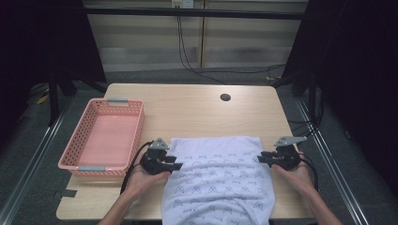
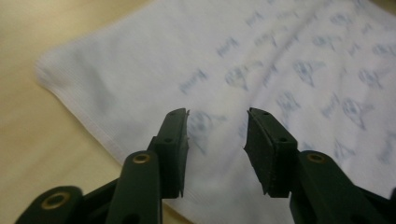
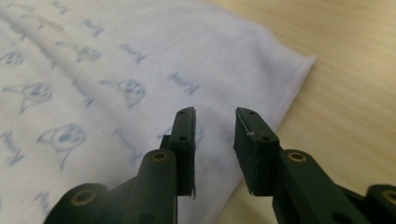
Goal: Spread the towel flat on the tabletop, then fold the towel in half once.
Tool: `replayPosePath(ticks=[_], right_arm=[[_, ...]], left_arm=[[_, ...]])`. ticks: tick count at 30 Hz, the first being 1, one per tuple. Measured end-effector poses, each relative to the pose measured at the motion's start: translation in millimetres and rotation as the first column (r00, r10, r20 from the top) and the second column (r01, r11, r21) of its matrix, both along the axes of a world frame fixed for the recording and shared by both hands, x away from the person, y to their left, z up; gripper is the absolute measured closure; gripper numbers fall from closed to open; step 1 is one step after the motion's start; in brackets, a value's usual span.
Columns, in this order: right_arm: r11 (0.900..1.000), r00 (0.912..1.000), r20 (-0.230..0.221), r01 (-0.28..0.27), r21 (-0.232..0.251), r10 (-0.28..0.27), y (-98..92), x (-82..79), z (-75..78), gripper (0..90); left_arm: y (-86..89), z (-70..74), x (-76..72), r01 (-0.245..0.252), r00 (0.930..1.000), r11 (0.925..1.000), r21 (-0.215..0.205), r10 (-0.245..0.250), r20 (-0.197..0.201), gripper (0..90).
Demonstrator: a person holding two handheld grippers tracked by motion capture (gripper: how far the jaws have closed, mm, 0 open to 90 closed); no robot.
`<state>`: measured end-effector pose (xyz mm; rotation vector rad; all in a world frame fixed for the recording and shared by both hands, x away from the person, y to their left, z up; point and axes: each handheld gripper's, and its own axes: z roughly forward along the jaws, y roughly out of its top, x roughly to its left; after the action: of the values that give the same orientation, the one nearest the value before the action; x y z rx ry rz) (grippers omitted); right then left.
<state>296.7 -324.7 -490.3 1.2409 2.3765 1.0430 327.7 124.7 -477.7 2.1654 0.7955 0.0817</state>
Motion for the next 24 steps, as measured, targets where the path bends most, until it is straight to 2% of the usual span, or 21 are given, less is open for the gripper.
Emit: replayPosePath(ticks=[1,2,3,4,5,6,8,9,10,12,13,14,15,16,17,19,21,22,24], right_arm=[[1.000,0.9999,0.006,0.009,0.001,-0.009,-0.7,4.6,1.5,67.5],[1.000,0.9997,0.016,0.021,0.001,-0.021,-1.5,9.3,2.8,65.8],[1.000,0.9994,0.020,0.029,0.005,-0.029,-2.5,14.6,3.6,65.2],[0.999,0.9992,0.022,0.032,0.006,-0.032,-2.8,19.5,4.4,64.2],[0.999,0.9992,0.022,0.032,0.006,-0.032,-2.8,19.5,4.4,64.2],[0.999,0.9984,0.035,0.045,0.013,-0.045,-4.6,31.1,6.3,62.9],[0.998,0.9972,0.049,0.056,0.020,-0.057,-6.6,39.8,8.2,61.3],[0.998,0.9967,0.051,0.063,0.026,-0.064,-7.6,44.6,8.9,60.3],[0.997,0.9964,0.049,0.067,0.026,-0.069,-8.2,50.5,9.6,57.8],[0.996,0.9956,0.046,0.079,0.029,-0.081,-8.5,58.4,8.9,56.0],[0.996,0.9958,0.044,0.080,0.032,-0.081,-8.3,62.8,7.3,54.9],[0.996,0.9955,0.041,0.084,0.030,-0.085,-7.8,66.8,5.0,53.1],[0.996,0.9953,0.034,0.089,0.030,-0.090,-6.1,70.2,2.2,52.0],[0.996,0.9957,0.036,0.084,0.027,-0.085,-5.0,72.8,-0.3,51.3],[0.995,0.9952,0.031,0.092,0.027,-0.093,-3.9,74.1,-2.0,50.3],[0.995,0.9952,0.018,0.096,0.011,-0.096,-2.1,76.4,-4.8,48.8],[0.994,0.9939,0.001,0.110,0.018,-0.111,-3.1,79.4,-8.4,45.6],[0.994,0.9942,-0.003,0.108,0.015,-0.108,-2.9,80.2,-10.0,45.8],[0.995,0.9950,-0.006,0.100,-0.005,-0.100,-0.2,81.9,-13.0,45.8]], left_arm=[[0.0,0.0,0.0,0.000,1.0000,1.0000,0.000,0.000,0.000,57.3],[-2.8,-3.9,15.2,-0.027,0.9996,0.9996,-0.011,0.027,0.004,56.4],[-4.3,-6.8,21.9,-0.046,0.9989,0.9988,-0.016,0.046,0.006,56.4],[-5.8,-8.6,28.4,-0.055,0.9984,0.9985,0.007,0.055,0.011,55.6],[-5.8,-8.6,28.4,-0.055,0.9984,0.9985,0.007,0.055,0.011,53.9],[-7.1,-12.1,38.4,-0.092,0.9958,0.9958,-0.007,0.092,0.005,53.0],[-8.9,-13.2,45.5,-0.112,0.9937,0.9937,0.009,0.112,-0.005,48.9],[-8.9,-13.2,45.5,-0.112,0.9937,0.9937,0.009,0.112,-0.005,48.8],[-8.9,-14.4,50.7,-0.134,0.9910,0.9910,-0.004,0.134,-0.003,47.8],[-6.4,-16.2,54.8,-0.153,0.9881,0.9882,0.002,0.153,0.009,46.3],[-4.9,-17.5,56.0,-0.178,0.9837,0.9840,0.003,0.178,0.027,47.3],[-3.5,-18.9,57.3,-0.189,0.9818,0.9820,0.008,0.188,0.025,47.0],[-2.0,-21.4,59.0,-0.180,0.9837,0.9837,-0.004,0.180,0.001,46.2],[-0.9,-24.0,59.9,-0.176,0.9843,0.9845,0.001,0.176,-0.015,45.6],[0.5,-24.8,59.2,-0.164,0.9864,0.9864,-0.003,0.164,-0.012,44.3],[1.2,-24.0,59.2,-0.167,0.9859,0.9859,-0.003,0.167,-0.013,43.0],[2.7,-22.5,58.8,-0.191,0.9817,0.9817,-0.003,0.190,-0.006,40.9],[3.2,-23.7,58.5,-0.205,0.9787,0.9787,0.014,0.205,0.007,41.0],[5.6,-26.8,60.1,-0.201,0.9796,0.9796,0.000,0.201,-0.003,40.7]])
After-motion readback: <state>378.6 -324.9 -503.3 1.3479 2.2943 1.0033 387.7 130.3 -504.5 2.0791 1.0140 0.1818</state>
